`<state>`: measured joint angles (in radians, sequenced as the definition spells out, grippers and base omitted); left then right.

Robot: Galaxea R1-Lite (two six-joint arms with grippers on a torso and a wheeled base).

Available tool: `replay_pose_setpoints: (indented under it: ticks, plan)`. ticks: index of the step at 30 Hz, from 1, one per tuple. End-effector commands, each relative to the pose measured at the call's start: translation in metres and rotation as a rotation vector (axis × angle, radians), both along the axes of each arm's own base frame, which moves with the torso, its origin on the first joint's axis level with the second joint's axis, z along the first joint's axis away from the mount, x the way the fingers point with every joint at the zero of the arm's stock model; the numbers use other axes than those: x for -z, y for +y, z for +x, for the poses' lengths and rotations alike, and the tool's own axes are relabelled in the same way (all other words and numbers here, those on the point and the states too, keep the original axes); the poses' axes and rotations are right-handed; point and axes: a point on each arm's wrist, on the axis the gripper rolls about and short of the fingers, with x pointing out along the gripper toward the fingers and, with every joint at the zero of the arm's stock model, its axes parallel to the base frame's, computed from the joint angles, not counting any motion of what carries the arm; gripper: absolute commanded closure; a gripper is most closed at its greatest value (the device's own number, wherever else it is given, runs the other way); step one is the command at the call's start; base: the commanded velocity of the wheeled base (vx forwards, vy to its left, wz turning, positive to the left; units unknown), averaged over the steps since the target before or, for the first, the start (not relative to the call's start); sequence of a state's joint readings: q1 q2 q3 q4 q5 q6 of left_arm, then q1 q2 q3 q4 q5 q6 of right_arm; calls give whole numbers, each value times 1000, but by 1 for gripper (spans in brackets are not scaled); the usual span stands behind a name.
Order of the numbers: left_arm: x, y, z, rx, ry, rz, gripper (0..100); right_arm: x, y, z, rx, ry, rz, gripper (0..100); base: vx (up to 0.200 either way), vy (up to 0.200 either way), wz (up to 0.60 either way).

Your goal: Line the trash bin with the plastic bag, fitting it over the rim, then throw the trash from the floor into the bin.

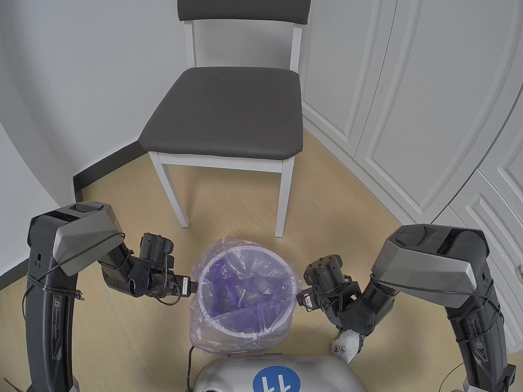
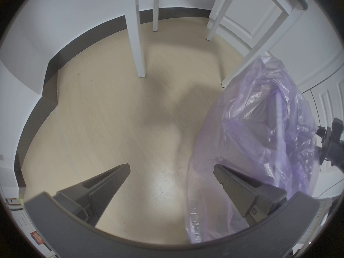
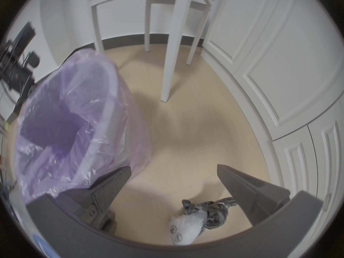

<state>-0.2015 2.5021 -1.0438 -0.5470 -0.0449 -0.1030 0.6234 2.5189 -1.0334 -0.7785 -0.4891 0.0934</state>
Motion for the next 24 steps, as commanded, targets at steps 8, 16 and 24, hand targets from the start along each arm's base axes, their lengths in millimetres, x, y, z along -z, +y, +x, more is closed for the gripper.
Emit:
replay_pose_setpoints:
  ticks: [8,16,24]
  plan:
    - [-12,12,-2,-14,-17,-2,0,-14,10,31,75,-94,161,0,0,0,0]
    - [-11,14,-4,2,-12,14,0,-10,-3,61,150,-139,215,0,0,0,0]
    - [-11,13,-6,6,-8,14,0,-11,-22,78,196,-155,230,0,0,0,0]
